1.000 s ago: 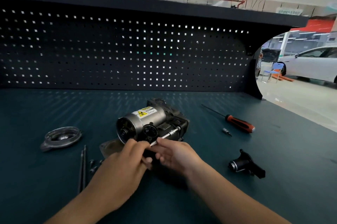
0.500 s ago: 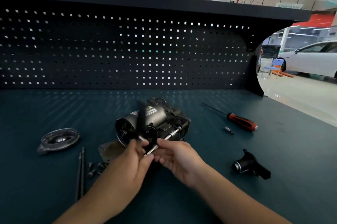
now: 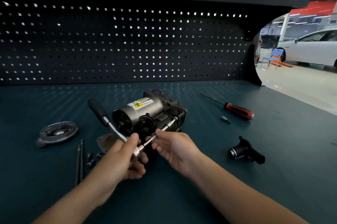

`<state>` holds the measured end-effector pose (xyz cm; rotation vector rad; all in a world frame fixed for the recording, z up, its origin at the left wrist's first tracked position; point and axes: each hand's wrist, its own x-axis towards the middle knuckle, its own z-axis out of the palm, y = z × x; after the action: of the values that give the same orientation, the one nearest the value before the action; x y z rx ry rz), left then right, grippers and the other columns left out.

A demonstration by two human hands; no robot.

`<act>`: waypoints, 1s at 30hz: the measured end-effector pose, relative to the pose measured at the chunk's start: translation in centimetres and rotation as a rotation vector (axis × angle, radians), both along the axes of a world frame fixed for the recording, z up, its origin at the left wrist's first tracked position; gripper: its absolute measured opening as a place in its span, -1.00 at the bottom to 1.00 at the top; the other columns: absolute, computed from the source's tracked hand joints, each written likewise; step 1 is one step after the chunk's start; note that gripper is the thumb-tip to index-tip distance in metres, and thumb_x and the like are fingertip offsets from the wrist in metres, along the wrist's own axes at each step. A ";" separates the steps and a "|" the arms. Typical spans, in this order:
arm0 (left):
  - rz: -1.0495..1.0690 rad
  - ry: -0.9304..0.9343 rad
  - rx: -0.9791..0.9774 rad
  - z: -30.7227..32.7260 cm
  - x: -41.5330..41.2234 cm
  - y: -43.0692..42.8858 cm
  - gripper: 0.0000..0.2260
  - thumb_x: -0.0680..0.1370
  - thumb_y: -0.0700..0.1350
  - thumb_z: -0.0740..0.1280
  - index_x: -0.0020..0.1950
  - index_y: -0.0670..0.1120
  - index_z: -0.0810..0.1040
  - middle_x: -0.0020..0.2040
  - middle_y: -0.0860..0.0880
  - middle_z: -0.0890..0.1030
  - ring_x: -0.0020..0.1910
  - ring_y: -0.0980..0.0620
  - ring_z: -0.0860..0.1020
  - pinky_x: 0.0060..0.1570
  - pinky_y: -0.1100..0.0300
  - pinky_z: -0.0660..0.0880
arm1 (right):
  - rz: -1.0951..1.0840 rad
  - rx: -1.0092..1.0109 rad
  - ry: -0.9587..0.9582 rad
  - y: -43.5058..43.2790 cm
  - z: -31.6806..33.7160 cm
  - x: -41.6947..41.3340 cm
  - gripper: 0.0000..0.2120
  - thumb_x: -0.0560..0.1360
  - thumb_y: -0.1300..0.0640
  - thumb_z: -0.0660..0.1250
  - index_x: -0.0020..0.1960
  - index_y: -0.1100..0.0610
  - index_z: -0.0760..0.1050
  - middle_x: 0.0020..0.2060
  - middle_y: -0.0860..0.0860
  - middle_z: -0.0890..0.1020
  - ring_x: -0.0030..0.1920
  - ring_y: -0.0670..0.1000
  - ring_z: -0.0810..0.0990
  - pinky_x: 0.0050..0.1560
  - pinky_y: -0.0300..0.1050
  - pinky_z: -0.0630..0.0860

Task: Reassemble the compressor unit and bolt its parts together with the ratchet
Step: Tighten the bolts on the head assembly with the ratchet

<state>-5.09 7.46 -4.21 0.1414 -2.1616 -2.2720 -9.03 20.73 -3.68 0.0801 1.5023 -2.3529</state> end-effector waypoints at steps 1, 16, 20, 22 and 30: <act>0.014 0.079 -0.148 -0.1 0.1 0.0 -0.84 0.59 0.00 0.14 0.02 -0.07 0.41 -0.38 -0.03 0.58 -0.51 0.13 0.50 -0.41 0.22 0.48 | -0.010 0.007 0.003 -0.1 0.0 0.1 -0.83 0.55 0.27 0.24 -0.18 0.28 0.52 -0.46 0.04 0.63 -0.55 -0.13 0.53 -0.51 -0.39 0.43; 0.000 0.045 0.003 0.5 0.1 0.5 -0.77 0.58 0.03 0.13 0.00 -0.11 0.45 -0.44 -0.02 0.58 -0.66 0.09 0.34 -0.65 0.32 0.28 | 0.009 0.182 0.061 0.3 0.3 -0.3 -0.73 0.59 0.11 0.16 -0.21 0.22 0.46 -0.55 0.02 0.57 -0.63 -0.09 0.43 -0.59 -0.36 0.30; -0.042 0.138 -0.145 0.5 0.7 0.7 -0.81 0.57 0.01 0.15 0.00 -0.09 0.45 -0.42 0.00 0.59 -0.64 0.10 0.37 -0.60 0.33 0.31 | 0.050 0.133 0.049 0.8 0.4 -0.7 -0.73 0.58 0.15 0.14 -0.24 0.23 0.45 -0.57 0.03 0.56 -0.63 -0.10 0.44 -0.62 -0.35 0.31; -0.013 0.396 -0.499 0.3 1.1 0.6 -0.89 0.57 -0.02 0.18 -0.01 -0.03 0.43 -0.40 0.00 0.60 -0.57 0.14 0.45 -0.48 0.30 0.39 | 0.042 0.138 0.063 0.7 0.2 -0.7 -0.73 0.58 0.16 0.16 -0.24 0.24 0.44 -0.57 0.04 0.56 -0.63 -0.11 0.45 -0.60 -0.35 0.34; 0.045 0.682 -1.097 0.3 1.6 0.4 -0.88 0.57 0.00 0.20 0.09 0.09 0.41 -0.21 0.11 0.59 -0.33 0.07 0.56 -0.31 0.24 0.46 | 0.051 0.072 0.061 0.7 0.0 -0.7 -0.75 0.60 0.14 0.16 -0.18 0.24 0.46 -0.48 0.05 0.60 -0.55 -0.08 0.52 -0.52 -0.33 0.42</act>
<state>-3.52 7.87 -3.92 -0.4883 -2.4897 -0.6516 -9.70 21.40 -3.63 -0.0119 1.5993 -2.2807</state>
